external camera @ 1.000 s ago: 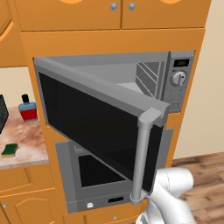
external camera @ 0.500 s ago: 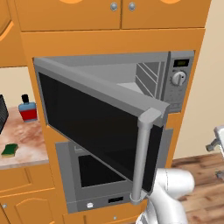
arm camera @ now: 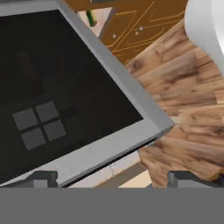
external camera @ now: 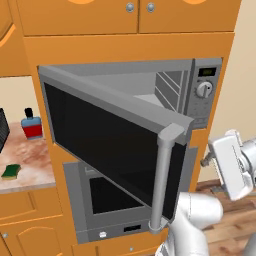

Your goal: Place the sponge inside the microwave to prepare for sanitizing.

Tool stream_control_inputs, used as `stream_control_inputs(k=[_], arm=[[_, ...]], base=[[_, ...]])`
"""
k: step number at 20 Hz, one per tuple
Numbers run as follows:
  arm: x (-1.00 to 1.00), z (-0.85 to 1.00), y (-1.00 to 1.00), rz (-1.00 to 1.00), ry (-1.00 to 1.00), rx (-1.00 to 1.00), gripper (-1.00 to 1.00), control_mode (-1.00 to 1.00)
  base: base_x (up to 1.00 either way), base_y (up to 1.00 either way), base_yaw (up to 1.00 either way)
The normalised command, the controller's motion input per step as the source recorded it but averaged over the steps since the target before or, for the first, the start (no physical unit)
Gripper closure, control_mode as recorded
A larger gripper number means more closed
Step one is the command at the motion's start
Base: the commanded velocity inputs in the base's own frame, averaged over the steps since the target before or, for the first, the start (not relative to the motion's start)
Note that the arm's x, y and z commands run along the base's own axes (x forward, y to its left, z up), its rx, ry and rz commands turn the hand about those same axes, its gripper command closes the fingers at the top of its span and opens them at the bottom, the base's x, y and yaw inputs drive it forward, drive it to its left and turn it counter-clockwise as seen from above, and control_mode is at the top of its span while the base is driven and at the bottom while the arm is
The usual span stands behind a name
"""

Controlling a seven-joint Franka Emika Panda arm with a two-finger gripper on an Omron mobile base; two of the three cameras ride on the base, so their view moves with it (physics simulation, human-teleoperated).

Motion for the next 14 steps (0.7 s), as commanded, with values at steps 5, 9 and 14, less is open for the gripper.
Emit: stream_control_inputs(k=[5, 9, 14], arm=[[0.12, 0.04, 0.84, 0.18, 0.00, 0.01, -1.00, -1.00], [0.51, 0.03, 0.53, 0.10, 0.00, 0.09, -1.00, -1.00], [0.40, 0.00, 0.35, 0.11, 0.00, 0.03, -1.00, -1.00]], base=[[0.00, 0.00, 0.00], [0.00, 0.00, 0.00], [0.00, 0.00, 0.00]])
